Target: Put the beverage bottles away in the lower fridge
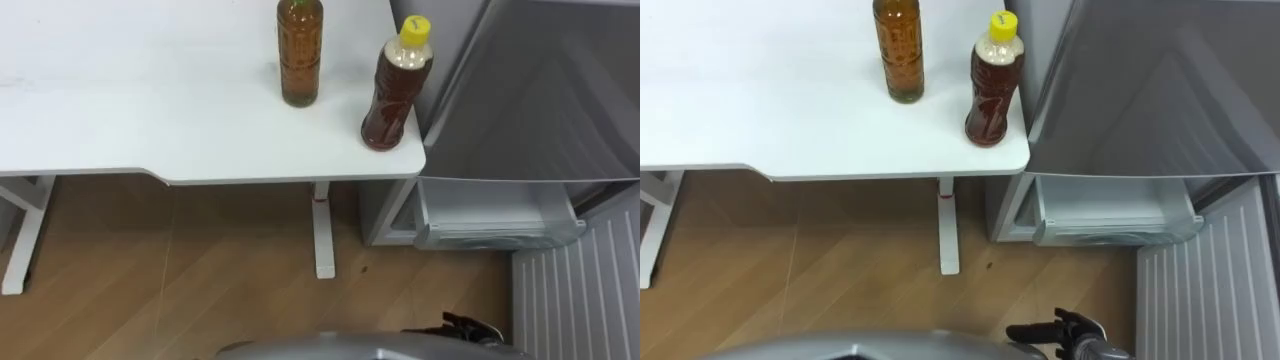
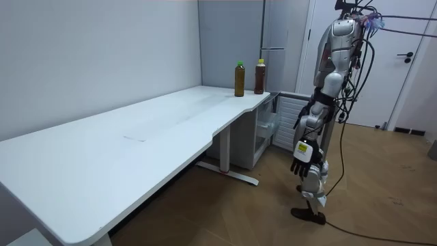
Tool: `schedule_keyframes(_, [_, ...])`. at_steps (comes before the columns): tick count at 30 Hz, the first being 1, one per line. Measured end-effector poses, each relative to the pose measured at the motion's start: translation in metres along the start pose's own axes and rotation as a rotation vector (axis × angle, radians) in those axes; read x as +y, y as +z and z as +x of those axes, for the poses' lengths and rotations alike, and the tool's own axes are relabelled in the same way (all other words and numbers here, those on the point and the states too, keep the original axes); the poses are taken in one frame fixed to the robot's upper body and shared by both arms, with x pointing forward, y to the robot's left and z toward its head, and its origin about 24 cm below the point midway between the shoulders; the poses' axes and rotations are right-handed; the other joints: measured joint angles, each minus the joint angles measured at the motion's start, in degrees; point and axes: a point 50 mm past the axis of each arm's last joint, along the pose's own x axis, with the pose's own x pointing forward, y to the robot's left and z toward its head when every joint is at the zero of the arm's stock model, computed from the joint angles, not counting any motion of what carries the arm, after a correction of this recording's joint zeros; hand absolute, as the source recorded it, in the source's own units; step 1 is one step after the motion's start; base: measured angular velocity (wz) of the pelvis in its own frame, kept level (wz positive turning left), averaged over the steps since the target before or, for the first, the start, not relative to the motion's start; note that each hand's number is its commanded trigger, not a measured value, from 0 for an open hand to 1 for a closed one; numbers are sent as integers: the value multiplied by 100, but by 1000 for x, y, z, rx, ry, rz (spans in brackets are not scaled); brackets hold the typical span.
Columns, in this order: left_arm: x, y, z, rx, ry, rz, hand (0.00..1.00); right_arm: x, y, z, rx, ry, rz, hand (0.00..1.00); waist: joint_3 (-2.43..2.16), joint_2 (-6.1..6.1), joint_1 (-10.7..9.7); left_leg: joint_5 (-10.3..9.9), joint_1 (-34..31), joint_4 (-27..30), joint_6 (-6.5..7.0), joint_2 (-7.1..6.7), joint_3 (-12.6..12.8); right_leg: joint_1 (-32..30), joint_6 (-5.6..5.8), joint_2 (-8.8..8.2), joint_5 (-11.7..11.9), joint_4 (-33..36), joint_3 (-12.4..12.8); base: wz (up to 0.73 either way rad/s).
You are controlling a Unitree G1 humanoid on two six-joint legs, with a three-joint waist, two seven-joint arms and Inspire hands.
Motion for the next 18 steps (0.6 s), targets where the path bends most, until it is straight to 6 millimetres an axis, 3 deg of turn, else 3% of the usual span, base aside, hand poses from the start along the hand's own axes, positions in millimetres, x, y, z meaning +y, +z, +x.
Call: schedule_keyframes(18, [1,0,0,-14,0,-56,0,-3,1,0,-9,1,30,0,-22,61,-20,-1,-7,25,2,-3,-35,29,0,-2,0,2,-12,1])
